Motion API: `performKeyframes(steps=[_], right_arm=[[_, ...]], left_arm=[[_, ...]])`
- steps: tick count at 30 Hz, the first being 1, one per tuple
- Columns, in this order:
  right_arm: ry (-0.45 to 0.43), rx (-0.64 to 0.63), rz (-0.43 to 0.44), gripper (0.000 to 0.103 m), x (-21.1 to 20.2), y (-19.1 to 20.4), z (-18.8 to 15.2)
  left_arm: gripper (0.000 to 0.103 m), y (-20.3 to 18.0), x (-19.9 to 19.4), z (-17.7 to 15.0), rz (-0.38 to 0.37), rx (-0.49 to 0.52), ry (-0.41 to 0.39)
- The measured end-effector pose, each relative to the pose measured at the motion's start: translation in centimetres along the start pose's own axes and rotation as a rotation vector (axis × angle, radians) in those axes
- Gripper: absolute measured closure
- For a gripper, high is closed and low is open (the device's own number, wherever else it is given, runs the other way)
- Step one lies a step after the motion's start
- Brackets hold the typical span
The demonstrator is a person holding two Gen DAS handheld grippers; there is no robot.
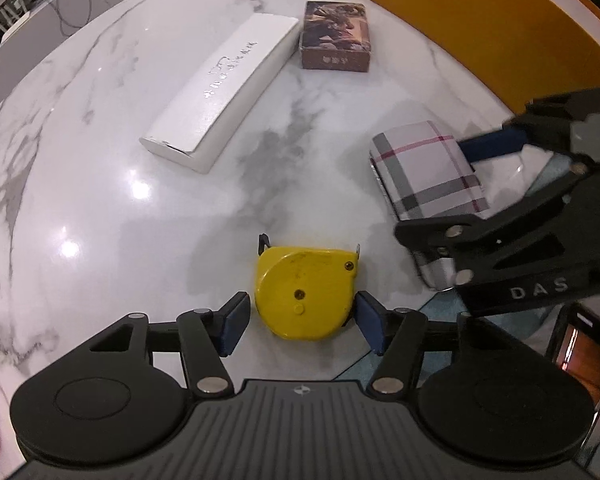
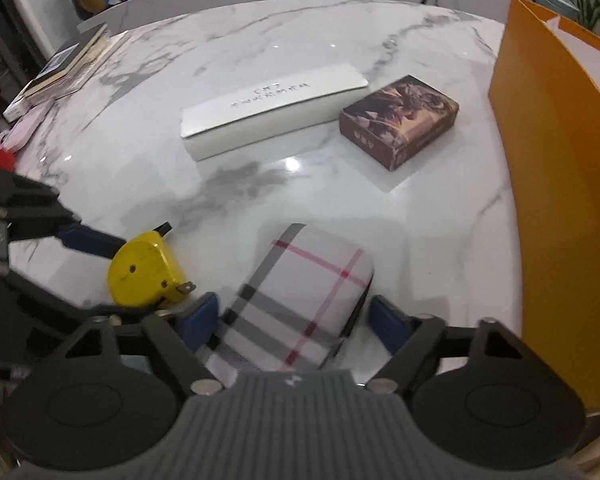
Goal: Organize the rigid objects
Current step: 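Grasp the plaid case with right tool while left tool holds the tape measure, then carry the tape measure and plaid case over the orange box with both tools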
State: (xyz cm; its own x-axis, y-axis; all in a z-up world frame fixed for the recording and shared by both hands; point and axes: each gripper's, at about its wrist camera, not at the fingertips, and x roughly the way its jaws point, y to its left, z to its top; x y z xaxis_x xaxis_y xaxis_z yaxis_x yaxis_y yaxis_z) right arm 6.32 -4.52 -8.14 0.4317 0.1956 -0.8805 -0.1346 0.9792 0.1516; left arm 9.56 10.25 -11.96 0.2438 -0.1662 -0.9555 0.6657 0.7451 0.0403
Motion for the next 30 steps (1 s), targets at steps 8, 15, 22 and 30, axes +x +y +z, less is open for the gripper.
performKeyframes(steps=[8,15,22,30], right_arm=[[0.019,-0.003,-0.017,0.032,-1.0,-2.9,-0.8],[-0.019,-0.070,-0.034,0.029,-1.3,-2.1,-1.1],[-0.063,-0.146,-0.011,0.020,-0.5,-1.5,-0.7],[-0.106,-0.185,-0.042,0.024,0.4,-1.1,-1.3]], left_arm=[[0.025,-0.1,0.1,-0.1,0.024,-0.008,-0.031],[0.024,-0.2,0.0,-0.3,0.043,-0.038,-0.060],[0.031,0.0,0.1,-0.5,-0.004,-0.048,-0.090],[0.033,0.0,0.1,-0.6,-0.024,-0.044,-0.097]])
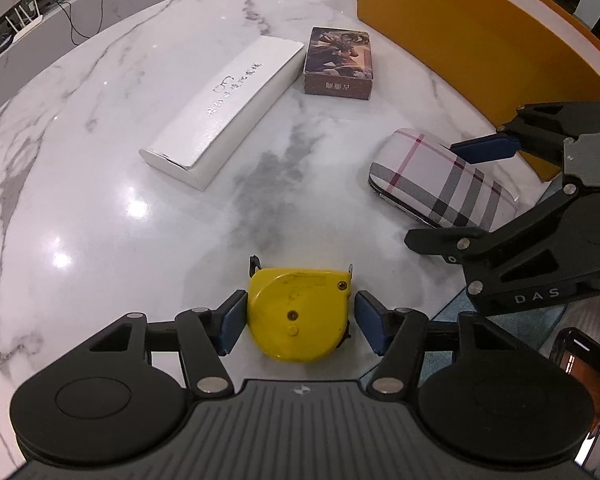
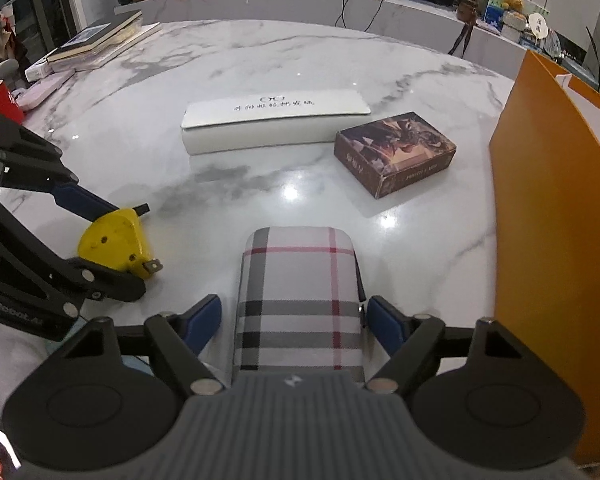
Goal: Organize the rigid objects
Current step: 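Carry the tape measure and plaid case over the orange box with both tools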
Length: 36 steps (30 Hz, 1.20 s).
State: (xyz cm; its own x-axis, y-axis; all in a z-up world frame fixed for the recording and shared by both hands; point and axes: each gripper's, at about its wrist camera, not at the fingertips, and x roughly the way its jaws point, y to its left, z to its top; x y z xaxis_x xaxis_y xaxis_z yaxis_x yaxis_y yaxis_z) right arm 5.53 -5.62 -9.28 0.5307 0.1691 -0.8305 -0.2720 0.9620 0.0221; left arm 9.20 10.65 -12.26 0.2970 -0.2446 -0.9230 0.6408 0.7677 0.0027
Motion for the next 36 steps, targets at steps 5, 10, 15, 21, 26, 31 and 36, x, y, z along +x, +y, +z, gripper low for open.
performKeyframes(steps=[5,10,15,21,26,31,36], right_arm=[[-0.017,-0.007,-0.006,0.028,-0.2,-0.1,-0.3],[-0.033,-0.015,-0.007,0.036,-0.4,0.1,-0.4],[-0.050,-0.017,-0.017,0.036,-0.7,0.0,-0.5],[-0.096,-0.030,-0.031,0.036,-2.3,0.0,0.2],[-0.130,-0.056,-0.048,0.036,-3.6,0.3,0.7],[-0.159,-0.072,-0.076,0.036,-5.1,0.2,1.3],[-0.206,-0.062,-0.103,0.036,-7.3,-0.7,2.2]], left_arm=[[0.041,-0.4,0.1,0.3,-0.002,0.009,0.006],[0.041,-0.8,0.1,0.3,0.010,0.026,0.000],[0.041,-1.3,0.0,0.2,0.035,0.047,-0.008],[0.041,-1.2,-0.8,0.8,0.035,0.029,-0.041],[0.041,-1.4,-2.1,2.1,0.053,0.012,-0.073],[0.041,-1.9,-3.5,3.5,0.064,0.006,-0.097],[0.041,-2.4,-5.2,5.1,0.064,0.005,-0.131]])
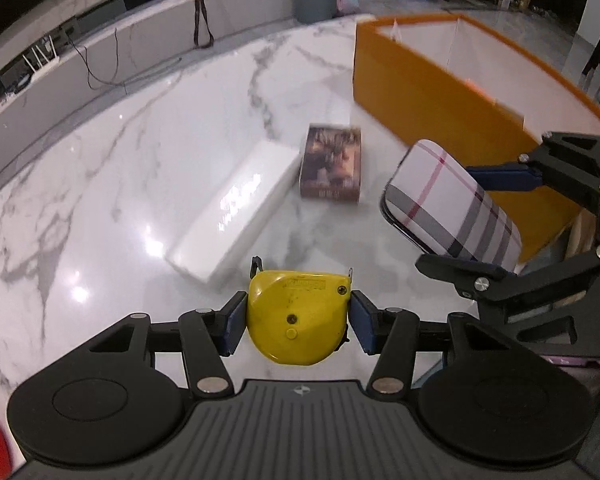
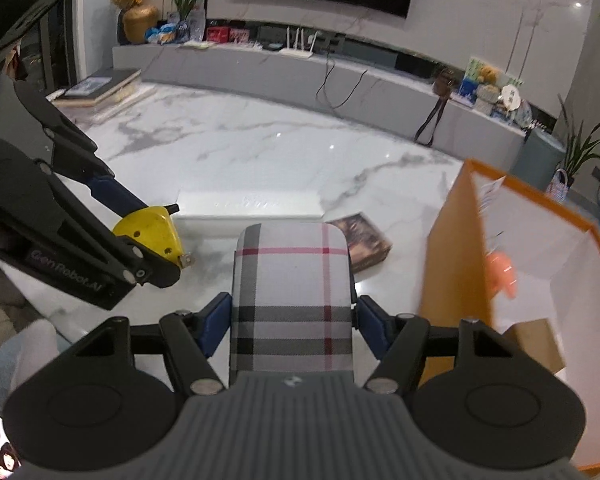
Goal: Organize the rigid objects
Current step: 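Carry the tape measure and plaid case over the orange box with both tools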
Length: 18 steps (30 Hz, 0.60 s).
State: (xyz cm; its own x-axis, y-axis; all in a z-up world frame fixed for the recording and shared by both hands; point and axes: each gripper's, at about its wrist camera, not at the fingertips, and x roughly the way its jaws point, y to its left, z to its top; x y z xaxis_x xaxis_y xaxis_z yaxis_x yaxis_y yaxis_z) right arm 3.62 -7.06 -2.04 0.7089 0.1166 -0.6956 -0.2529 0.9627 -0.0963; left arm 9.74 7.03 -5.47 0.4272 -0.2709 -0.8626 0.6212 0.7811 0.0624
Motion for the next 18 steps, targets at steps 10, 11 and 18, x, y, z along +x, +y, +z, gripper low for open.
performKeyframes(steps=[10,11,18], right_arm=[[-0.099,0.040,-0.045,0.036,-4.7,-4.5,2.4],[-0.099,0.044,-0.052,0.036,-5.0,-5.2,2.6],[-0.057,0.047,-0.123,0.036,-5.8,-10.2,2.7]], left_arm=[[0.041,-2.0,-3.4,5.1,0.004,-0.021,-0.131],[0.041,-2.2,-3.6,5.6,0.006,-0.027,-0.140],[0.041,-5.5,-4.3,9.2,-0.056,0.013,-0.212]])
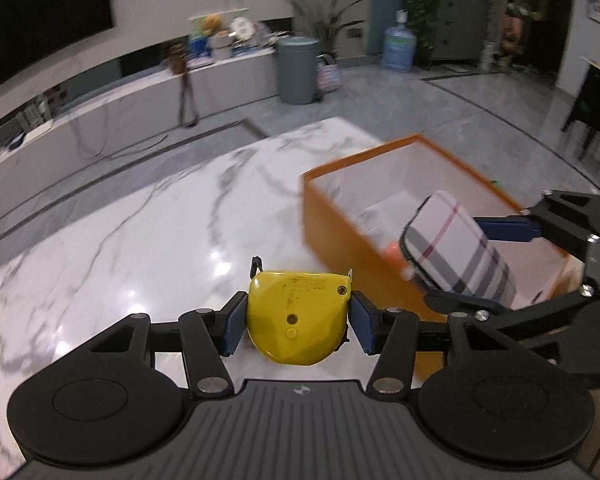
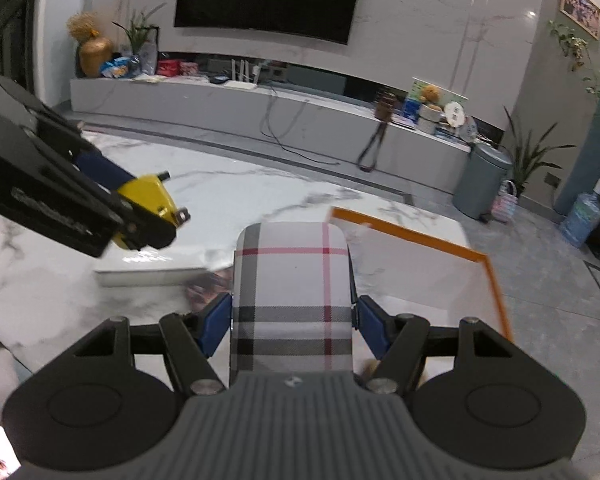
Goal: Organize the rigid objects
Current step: 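Carry the tape measure and plaid case over the orange box with both tools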
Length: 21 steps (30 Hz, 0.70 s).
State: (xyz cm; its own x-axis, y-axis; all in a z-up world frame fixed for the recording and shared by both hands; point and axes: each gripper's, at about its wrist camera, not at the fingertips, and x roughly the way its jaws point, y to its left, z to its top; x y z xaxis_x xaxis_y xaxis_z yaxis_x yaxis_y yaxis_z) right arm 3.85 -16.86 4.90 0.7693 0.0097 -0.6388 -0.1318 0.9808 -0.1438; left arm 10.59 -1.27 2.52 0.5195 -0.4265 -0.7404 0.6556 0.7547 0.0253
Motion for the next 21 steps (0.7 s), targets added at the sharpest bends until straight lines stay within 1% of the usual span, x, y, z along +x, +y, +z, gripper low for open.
performKeyframes(steps=[2,6,8,11,15,21], right_arm=[[0.022,-0.007,-0.015,0.036,0.0,-1.4,-0.2],[0.083,-0.012,-0.055,0.036,0.6,-4.4,-0.9],[0.131,0.007,-0.077,0.036,1.3,-6.2,-1.4],[0.200,0.044,-0.088,0.036,2.3,-8.6,-2.5],[0.267,0.070,-0.103,0.036,3.4,-9.9,-3.9],[0.339,0.073,-0.103,0.036,5.4,-10.7,-5.1]], left_arm=[[0.041,-1.1,0.5,0.7,-0.024,0.031,-0.008],[0.041,-3.6,2.1,2.2,-0.060,0.058,-0.010],[0.041,-4.6,3.1,2.7,-0.075,0.068,-0.006],[0.041,-6.2,4.7,3.0,-0.103,0.090,0.010],[0.041,-7.5,6.8,2.8,-0.122,0.120,0.042],[0.041,-7.6,8.6,2.4,-0.122,0.119,0.071]])
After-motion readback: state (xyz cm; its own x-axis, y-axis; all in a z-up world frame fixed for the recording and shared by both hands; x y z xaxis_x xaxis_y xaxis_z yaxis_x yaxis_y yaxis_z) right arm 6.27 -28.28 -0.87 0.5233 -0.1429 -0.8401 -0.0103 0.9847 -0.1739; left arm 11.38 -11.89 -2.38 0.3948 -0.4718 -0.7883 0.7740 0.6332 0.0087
